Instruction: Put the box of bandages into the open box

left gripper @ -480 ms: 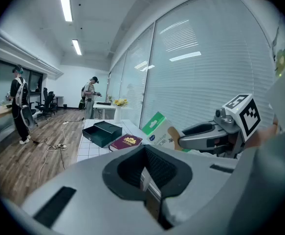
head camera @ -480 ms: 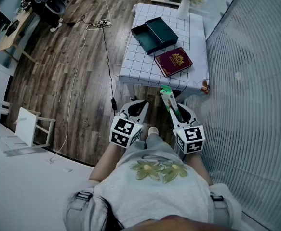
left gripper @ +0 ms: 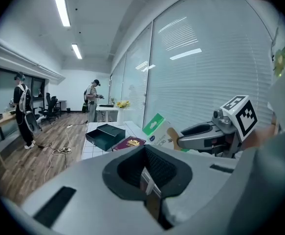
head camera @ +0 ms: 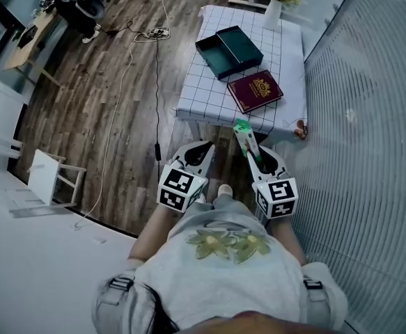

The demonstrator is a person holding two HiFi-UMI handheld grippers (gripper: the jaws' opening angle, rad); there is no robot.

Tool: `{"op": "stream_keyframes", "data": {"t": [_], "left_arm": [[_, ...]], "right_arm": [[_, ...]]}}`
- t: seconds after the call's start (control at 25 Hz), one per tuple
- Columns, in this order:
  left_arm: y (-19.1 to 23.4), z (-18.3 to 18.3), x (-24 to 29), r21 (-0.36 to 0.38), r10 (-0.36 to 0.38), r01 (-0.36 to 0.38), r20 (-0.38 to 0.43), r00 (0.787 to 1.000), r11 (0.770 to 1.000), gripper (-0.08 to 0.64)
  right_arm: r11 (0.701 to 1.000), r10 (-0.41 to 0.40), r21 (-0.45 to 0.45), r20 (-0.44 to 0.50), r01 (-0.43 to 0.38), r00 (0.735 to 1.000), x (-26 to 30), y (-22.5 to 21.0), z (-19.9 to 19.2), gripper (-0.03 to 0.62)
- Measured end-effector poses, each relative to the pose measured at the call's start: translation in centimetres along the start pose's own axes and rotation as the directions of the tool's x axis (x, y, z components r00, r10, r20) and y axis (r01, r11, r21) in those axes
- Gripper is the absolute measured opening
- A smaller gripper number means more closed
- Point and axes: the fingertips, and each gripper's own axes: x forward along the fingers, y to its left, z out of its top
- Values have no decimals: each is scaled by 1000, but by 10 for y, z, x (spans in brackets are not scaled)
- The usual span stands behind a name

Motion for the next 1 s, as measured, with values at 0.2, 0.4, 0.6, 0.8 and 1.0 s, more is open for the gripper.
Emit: {"op": "stream_keyframes", "data": {"t": [0.2, 0.4, 0.6, 0.8, 1.0], "left_arm": [[-1, 2, 6, -15, 25, -25, 9, 1000, 1000, 5], [-8, 3, 16, -32, 45, -45, 9, 999, 998, 5], [-15, 2, 18, -76, 74, -71, 33, 997, 995, 5], [-15, -8, 15, -91, 106, -104, 20, 994, 990, 5], [-7, -11, 16, -92, 116, -114, 14, 993, 989, 5]], "right_arm": [[1000, 26, -3, -3, -26, 1000, 4, -10, -1, 91], [998, 52, -17, 1, -52, 999, 4, -22, 0, 91], [996, 73, -41, 9, -73, 997, 2, -33, 4, 91], [994, 94, -59, 8, -94, 996, 4, -33, 3, 91], [994, 98, -59, 16, -97, 995, 8, -29, 6, 91]]}}
